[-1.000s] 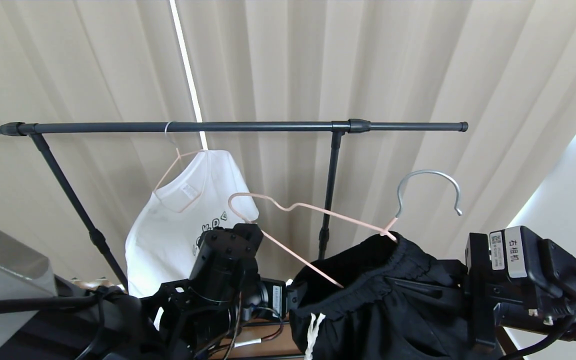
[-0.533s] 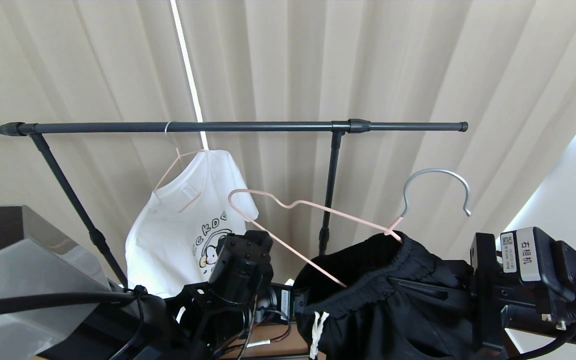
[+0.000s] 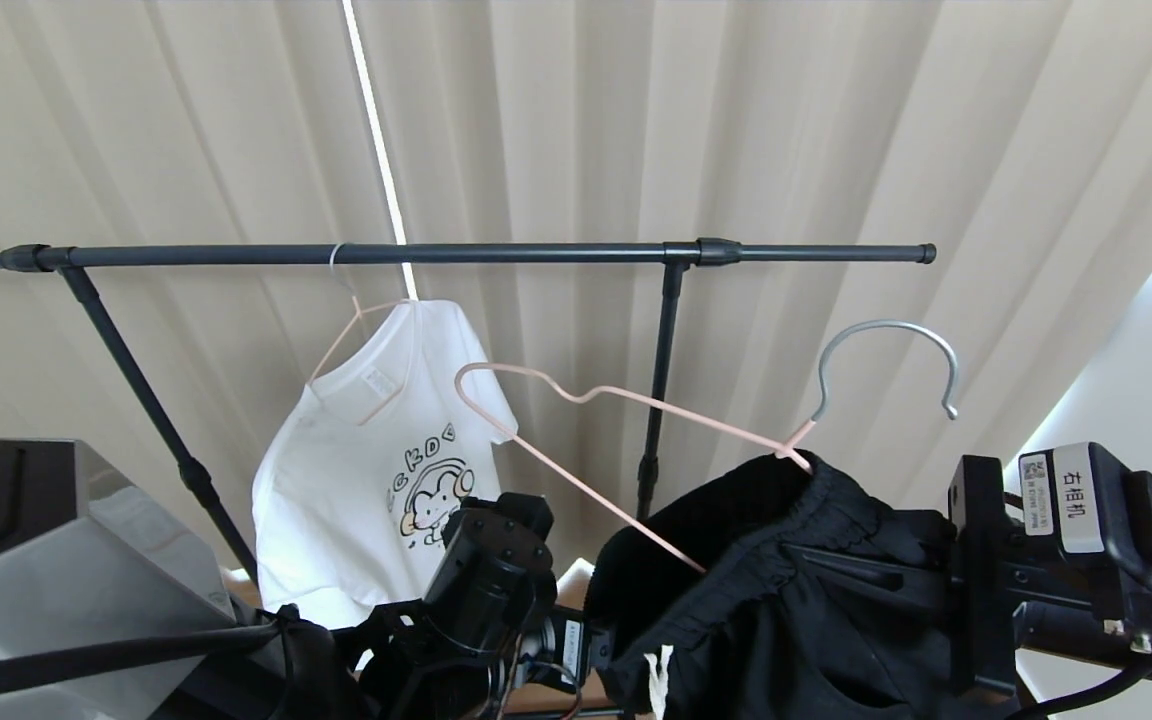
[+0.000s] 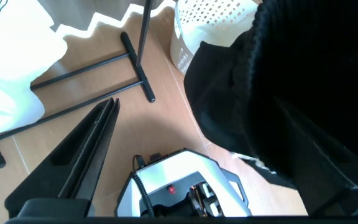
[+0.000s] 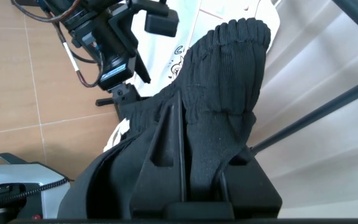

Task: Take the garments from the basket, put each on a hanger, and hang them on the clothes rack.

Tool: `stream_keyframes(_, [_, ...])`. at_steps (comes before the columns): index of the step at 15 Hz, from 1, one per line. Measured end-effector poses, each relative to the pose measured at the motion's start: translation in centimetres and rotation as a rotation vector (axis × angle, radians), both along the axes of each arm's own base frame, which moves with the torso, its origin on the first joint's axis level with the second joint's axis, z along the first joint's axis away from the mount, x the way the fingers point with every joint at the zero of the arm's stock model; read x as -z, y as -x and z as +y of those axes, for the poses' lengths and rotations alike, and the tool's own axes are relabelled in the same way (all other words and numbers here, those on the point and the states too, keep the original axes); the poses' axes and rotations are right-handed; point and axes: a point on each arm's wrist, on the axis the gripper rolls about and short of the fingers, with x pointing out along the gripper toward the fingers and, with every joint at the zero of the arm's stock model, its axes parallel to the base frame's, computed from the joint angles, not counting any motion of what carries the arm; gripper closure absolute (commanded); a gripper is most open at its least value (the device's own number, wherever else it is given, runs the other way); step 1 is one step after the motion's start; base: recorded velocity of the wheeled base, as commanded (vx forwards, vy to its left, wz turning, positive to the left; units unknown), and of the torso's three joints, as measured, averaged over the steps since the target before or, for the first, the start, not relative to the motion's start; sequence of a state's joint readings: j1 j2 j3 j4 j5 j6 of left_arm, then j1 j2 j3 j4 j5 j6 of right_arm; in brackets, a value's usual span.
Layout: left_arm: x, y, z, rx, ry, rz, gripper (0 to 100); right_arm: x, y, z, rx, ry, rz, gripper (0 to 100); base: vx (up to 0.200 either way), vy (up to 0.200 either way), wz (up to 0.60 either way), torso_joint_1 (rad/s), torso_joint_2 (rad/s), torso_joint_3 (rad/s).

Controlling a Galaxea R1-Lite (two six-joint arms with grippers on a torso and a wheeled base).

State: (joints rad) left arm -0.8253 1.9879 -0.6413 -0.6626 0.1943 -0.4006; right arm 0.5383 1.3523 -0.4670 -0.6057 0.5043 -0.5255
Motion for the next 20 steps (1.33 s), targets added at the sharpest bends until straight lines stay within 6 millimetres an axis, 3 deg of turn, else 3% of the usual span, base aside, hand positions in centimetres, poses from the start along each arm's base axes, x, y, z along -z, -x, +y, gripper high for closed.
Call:
stream_keyframes(3, [0.4,0.1,-0.1,0.001,-0.012,0.009,0,-0.2,0.2,-0.2,0.002,-0.004,-0.006,100,0.0,0.0,0.0,0.0,0.0,0.0])
stream_keyframes(4, [0.5,0.1,-0.1,-0.004,-0.015,0.008,100,-0.2,0.2,-0.2,0.004,-0.004,-0.007,100,0.0,0.0,0.0,0.0,0.0,0.0])
stream_keyframes(11, [0.3,0.0,-0.1,-0.079,0.0,-0.041,100,-0.4,0.1,-0.5,0.017,-0.008,-0.011,100,0.0,0.0,0.0,0.0,0.0,0.0])
stream_keyframes(20, [-2.0,-0.3,0.9,-0.108,0.054,-0.092,100,0.6,-0.9,-0.4,0.03,0.011,0.029,100,0.0,0.0,0.0,0.0,0.0,0.0])
